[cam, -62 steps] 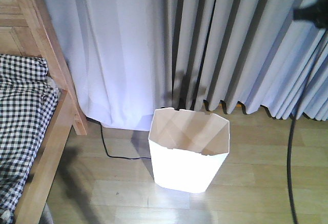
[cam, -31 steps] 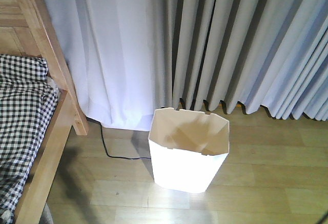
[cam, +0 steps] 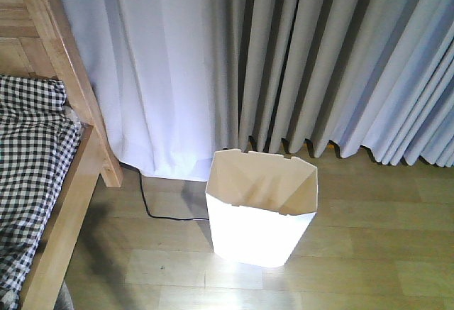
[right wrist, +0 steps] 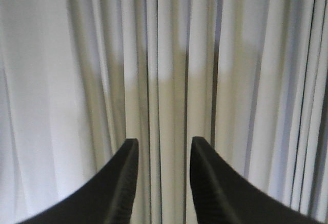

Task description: Move trash bin to bedside with robot

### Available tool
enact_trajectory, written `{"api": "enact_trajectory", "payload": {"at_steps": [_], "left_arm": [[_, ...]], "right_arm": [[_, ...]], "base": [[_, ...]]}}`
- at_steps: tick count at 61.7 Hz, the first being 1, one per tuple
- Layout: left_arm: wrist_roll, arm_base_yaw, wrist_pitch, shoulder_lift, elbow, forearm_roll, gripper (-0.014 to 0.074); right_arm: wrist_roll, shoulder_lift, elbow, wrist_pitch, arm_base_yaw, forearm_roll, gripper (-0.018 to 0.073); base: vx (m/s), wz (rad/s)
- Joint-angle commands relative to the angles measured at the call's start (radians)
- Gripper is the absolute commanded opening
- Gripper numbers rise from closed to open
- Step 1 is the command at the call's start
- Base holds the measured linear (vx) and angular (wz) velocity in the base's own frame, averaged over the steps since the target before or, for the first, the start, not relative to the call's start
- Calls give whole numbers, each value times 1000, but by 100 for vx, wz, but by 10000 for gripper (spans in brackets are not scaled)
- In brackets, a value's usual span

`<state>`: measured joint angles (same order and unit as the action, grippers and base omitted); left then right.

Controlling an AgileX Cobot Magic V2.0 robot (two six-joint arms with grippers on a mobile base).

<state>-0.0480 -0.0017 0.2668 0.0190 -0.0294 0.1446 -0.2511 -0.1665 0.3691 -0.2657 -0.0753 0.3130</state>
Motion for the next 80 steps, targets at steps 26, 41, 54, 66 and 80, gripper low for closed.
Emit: {"api": "enact_trajectory", "payload": {"at_steps": [26, 41, 54, 66, 80], "left_arm": [[-8, -6, -73, 10, -29, -4, -6], [-8, -6, -73, 10, -29, -4, -6], [-8, -6, -73, 10, -29, -4, -6], [-8, -6, -73, 10, -29, -4, -6], [-8, -6, -73, 10, -29, -4, -6]], "right_arm": [[-3, -11, 25, 83, -2, -2, -14], [-3, -11, 25, 77, -2, -1, -10], [-3, -11, 25, 74, -2, -1, -11], [9, 30, -55, 140, -2, -85, -11], [182, 161, -250, 170, 0, -272, -11]], "base": [[0, 0], [0, 0], [0, 0], [0, 0], [0, 0]]}}
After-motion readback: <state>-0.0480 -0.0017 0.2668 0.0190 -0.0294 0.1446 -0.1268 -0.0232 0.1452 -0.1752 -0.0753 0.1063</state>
